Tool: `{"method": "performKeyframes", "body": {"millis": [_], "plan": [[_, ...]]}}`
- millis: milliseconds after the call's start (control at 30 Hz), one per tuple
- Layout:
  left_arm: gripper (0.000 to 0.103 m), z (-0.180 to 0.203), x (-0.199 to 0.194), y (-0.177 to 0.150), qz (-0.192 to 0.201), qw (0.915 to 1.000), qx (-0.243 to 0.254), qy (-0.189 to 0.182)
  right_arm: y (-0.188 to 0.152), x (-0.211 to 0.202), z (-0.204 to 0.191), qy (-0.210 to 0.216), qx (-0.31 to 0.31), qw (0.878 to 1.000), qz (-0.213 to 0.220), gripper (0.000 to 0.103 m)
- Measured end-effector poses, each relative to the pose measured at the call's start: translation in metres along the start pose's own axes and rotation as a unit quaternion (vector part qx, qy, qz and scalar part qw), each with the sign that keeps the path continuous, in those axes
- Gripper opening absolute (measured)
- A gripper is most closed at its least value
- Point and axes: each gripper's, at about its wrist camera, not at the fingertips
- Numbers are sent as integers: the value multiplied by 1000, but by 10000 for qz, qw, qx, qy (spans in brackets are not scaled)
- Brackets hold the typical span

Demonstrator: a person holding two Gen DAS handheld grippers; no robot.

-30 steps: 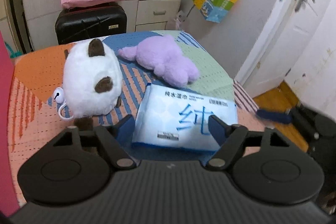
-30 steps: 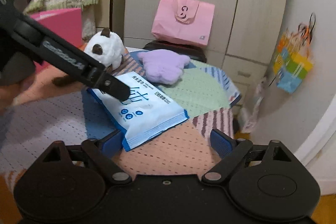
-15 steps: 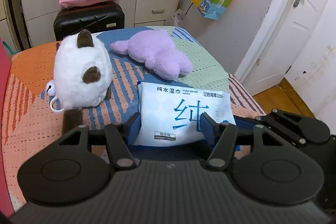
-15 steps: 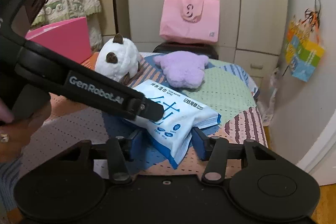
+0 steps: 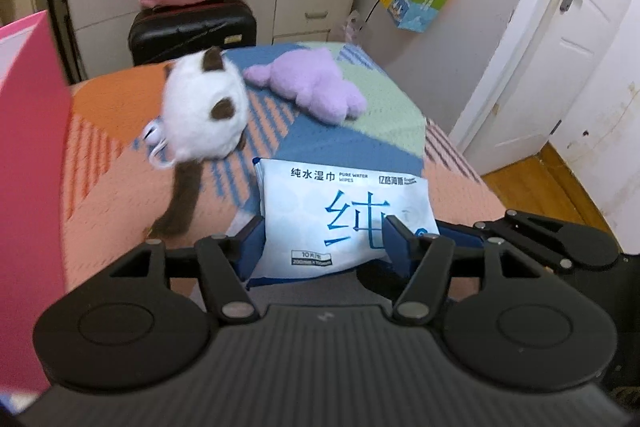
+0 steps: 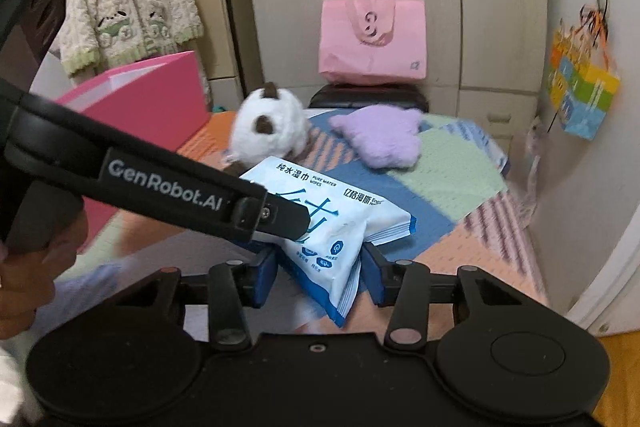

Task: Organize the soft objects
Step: 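Carry the wipes pack into the pink box and open both grippers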

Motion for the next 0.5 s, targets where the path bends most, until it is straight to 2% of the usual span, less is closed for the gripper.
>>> {"method": "performKeyframes", "body": {"millis": [167, 500], "plan": [[62, -4, -28, -20, -98, 9998, -38, 168, -7, -14, -29, 139, -13, 9997, -175, 51], [63, -28, -87, -57, -166, 9992, -331, 153, -8, -46, -80, 581, -261, 9966, -526, 52]]}}
Point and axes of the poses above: each gripper's, at about its wrist camera, not at the fingertips, and x roughly the way its jaws point, z to its right, y to its top, and after that the axes turned 5 degrees about -z, right-handed
